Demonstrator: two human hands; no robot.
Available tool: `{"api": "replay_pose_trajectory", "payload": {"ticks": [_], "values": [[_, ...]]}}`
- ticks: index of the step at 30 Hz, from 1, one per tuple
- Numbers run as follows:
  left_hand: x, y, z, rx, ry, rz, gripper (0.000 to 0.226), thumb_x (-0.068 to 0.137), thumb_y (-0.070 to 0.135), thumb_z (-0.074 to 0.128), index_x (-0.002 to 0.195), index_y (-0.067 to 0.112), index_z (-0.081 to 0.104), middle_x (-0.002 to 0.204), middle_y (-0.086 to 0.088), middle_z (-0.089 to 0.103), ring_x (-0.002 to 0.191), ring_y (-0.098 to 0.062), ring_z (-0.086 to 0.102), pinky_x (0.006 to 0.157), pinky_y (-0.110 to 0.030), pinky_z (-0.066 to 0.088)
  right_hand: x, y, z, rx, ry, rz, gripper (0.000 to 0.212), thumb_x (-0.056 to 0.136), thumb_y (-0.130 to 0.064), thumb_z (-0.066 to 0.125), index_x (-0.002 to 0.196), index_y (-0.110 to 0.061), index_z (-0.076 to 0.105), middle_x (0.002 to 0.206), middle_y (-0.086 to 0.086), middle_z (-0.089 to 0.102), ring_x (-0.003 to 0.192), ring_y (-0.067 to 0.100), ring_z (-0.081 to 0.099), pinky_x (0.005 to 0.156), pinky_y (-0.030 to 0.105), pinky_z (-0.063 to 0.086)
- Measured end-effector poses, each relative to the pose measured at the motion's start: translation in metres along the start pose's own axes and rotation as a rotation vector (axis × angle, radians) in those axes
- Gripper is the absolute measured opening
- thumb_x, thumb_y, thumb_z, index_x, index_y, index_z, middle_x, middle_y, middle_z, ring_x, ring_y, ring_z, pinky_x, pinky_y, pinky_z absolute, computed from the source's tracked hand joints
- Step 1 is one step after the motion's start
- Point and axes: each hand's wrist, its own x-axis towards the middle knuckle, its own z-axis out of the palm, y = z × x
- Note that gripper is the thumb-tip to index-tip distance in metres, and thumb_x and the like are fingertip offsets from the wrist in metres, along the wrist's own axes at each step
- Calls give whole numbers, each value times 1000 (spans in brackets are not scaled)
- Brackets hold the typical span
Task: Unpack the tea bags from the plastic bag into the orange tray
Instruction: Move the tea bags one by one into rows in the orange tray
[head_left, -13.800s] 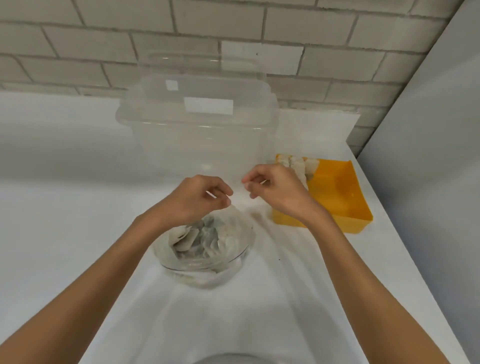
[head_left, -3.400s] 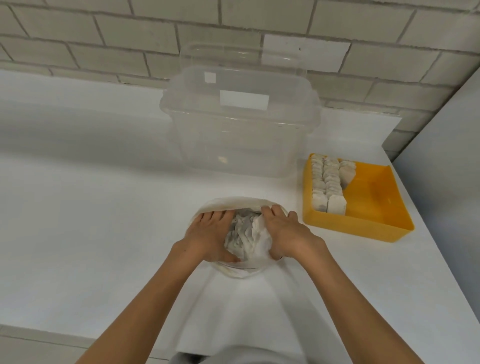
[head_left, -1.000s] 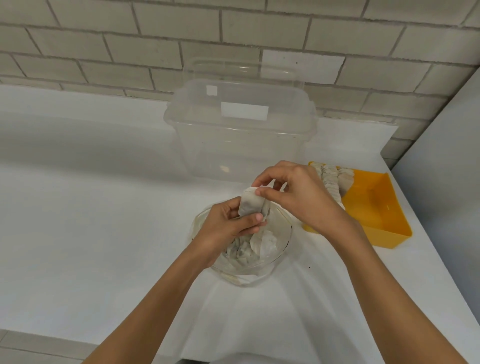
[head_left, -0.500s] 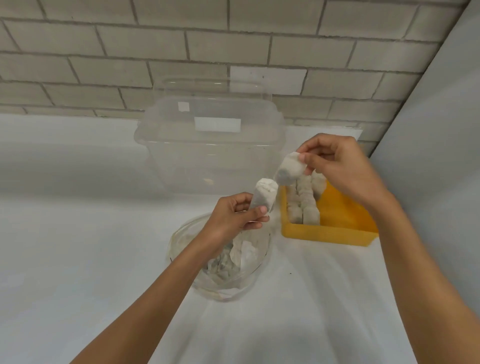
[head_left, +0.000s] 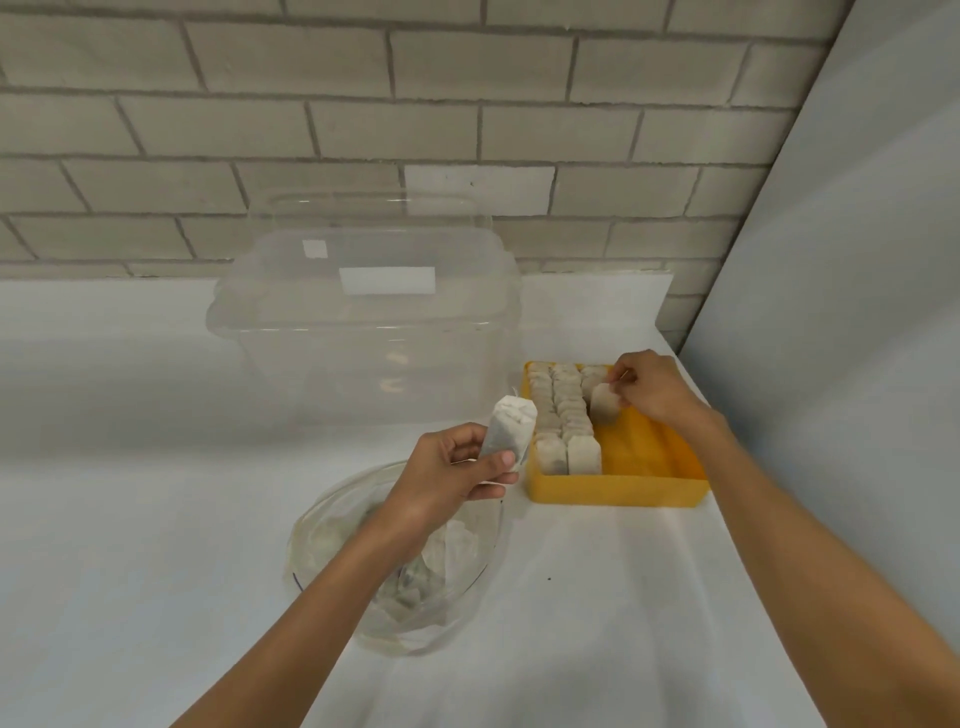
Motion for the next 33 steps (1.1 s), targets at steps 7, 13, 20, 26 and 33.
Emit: {"api": "replay_pose_trajectory", "payload": {"ticks": [7,13,20,26,33], "values": [[4,-3,-3,-2,14,-7,22,85,10,69,106,2,68,102,-14,72,90,-23,72,78,-26,59,11,3,19,7,42,60,13,90,-1,54,95,-8,65,101,13,68,87,27,64,80,34,53],[10,-5,1,-4,-10,-6,22,85,10,69,106,3,68,99,-11,73,89,-21,72,75,-23,58,12,2,24,70,48,89,13,91,1,53,98,-6,62,102,15,66,81,25,65,69,28,52],[25,-5,15,-15,-54,31,18,86,12,69,100,1,69,101,-14,68,89,-20,71,80,-23,56,3,7,18,90,49,88,22,90,0,56,109,-8,50,99,15,62,77,19,54,58,20,41],[45,3,31,-105,-42,22,18,86,12,69,100,0,68,91,-7,63,86,-17,70,81,-24,56,-30,-19,-7,440,156,-17,9,90,-7,59,96,-13,64,93,6,70,69,15,69,67,23,52],[59,14,47,-103,-11,45,23,85,12,70,106,4,65,86,-5,63,78,-16,63,72,-23,55,-72,-57,-18,764,-70,-94,18,87,-27,68,101,-16,71,81,-4,70,68,4,61,62,20,49]]}}
